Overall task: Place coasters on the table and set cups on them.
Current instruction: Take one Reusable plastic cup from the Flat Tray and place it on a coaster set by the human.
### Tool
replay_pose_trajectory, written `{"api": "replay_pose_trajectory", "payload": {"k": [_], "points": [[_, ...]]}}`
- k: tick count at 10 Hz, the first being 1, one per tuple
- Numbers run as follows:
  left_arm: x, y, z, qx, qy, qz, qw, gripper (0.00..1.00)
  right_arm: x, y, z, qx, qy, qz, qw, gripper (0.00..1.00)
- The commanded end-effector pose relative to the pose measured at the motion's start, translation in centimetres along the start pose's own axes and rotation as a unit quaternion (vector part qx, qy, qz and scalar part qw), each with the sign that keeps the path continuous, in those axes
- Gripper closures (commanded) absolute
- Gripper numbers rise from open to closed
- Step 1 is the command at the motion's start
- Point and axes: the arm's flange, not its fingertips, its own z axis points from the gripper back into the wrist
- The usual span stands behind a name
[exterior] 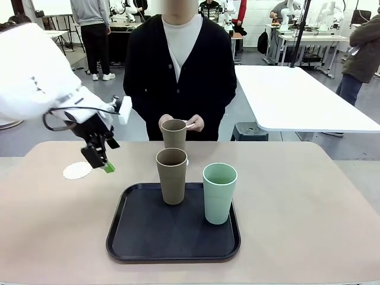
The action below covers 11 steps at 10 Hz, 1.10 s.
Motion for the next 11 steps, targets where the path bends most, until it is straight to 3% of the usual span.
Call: {"api": "replay_pose_trajectory", "payload": {"k": [1,3,4,9,10,11], "points": [[1.2,1.4,-2.4,-0.023,-0.02,-0.006,1.0,0.0,0.2,0.0,0.0,0.013,-0.007,0.009,1.0,0.0],[1.8,1.4,-2.7,-0.044,-0.045,0.005,0.998,0.0,0.2,0.0,0.0,0.013,-0.007,0.009,1.0,0.0],[1.3,0.5,-3.3,-0.026,-0.004,0.0,1.0,0.0,0.2,0.0,0.0,0.013,-0.007,0.009,1.0,0.0],[1.7,0.9,-3.5,-0.032,-0.013,0.004,0.999,0.0,0.2,0.0,0.0,0.013,-0.007,0.009,1.0,0.0],[0.1,1.7,-3.9,-0.022,-0.119,0.012,0.993,0.0,0.2,0.0,0.0,0.013,-0.007,0.009,1.0,0.0],[-0.9,2.2,-4.2,0.001,-0.195,0.019,0.981,0.0,0.2,0.0,0.0,0.013,-0.007,0.009,1.0,0.0]]}}
